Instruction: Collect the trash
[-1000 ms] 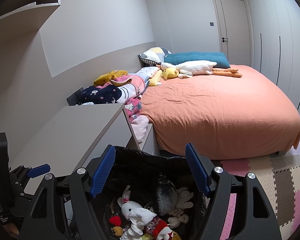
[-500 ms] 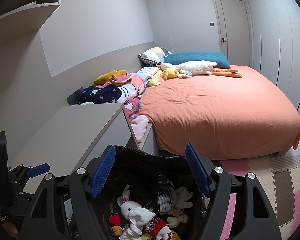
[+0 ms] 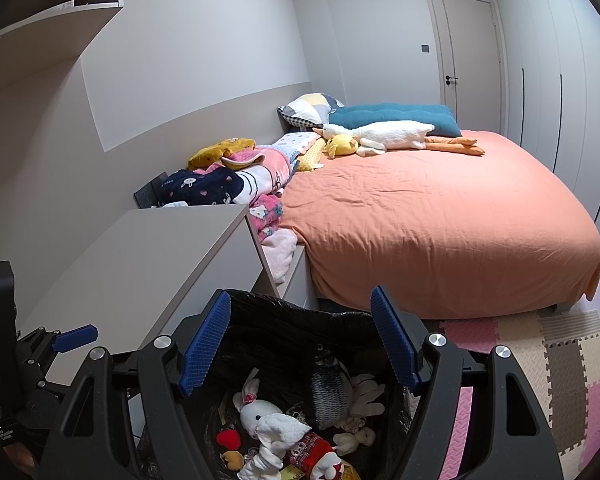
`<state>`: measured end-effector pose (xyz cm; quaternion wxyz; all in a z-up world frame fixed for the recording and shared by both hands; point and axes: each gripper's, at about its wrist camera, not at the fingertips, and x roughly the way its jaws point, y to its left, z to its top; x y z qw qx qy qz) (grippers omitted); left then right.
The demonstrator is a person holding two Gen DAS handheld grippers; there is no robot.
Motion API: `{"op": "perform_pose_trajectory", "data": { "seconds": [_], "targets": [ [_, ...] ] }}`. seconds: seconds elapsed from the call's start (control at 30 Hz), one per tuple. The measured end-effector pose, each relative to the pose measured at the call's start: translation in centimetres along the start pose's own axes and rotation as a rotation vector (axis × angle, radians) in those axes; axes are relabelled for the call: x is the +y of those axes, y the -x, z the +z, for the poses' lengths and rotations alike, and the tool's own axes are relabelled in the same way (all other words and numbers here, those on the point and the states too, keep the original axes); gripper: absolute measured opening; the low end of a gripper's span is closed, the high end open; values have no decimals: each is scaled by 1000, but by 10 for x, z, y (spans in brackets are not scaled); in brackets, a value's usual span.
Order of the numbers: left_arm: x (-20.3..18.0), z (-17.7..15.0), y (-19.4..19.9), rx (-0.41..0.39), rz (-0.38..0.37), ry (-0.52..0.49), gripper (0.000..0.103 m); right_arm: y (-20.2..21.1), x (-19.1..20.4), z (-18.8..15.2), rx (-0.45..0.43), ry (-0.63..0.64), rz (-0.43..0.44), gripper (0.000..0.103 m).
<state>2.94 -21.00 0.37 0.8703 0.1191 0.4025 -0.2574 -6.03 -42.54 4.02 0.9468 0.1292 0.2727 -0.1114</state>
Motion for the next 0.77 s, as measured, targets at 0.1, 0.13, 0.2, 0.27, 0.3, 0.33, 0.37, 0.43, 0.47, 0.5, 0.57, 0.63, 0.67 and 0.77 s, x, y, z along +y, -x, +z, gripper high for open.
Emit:
{"op": "perform_pose_trajectory", "data": {
  "seconds": [0.1,0.13,0.2,0.27,0.3,0.33,0.37,0.43,0.47,0.5,0.57,0.63,0.67,0.77],
  "targets": [
    [1,0,0,0,-2,0,97,0,0,0,1,0,0,73],
    [1,0,1,-1,-2,-2,97,0,0,0,0,0,0,73],
    [0,1,1,3,-1,-5,97,0,0,0,0,0,1,73],
    [-1,0,0,4,3,-11,97,0,0,0,0,1,0,73],
    [-2,0,-1,5,5,-14,97,0,0,0,0,2,0,73],
    [-2,0,-1,6,4,-16,97,0,1,0,1,0,0,73],
    [-2,-1,-2,6,0,-18,97,0,1,1,1,0,-1,73],
    [-3,-2,-1,-2,-4,-27,97,0,1,1,1,1,-2,73],
    [-4,-2,-1,-4,-1,-33,97,0,1,0,1,-1,-2,73],
    [-5,-2,0,-2,-3,-36,97,0,1,-1,1,-1,-1,73],
    [-6,-2,-2,11,-6,-35,97,-1,1,-2,3,0,-2,73],
    [-6,-2,-2,13,-12,-33,97,-1,0,-5,4,0,2,73],
    [-7,-2,-1,12,-10,-37,97,0,0,-6,4,1,3,73],
    [-8,-3,-1,9,-3,-47,97,0,0,-6,5,0,3,73]
  ]
}}
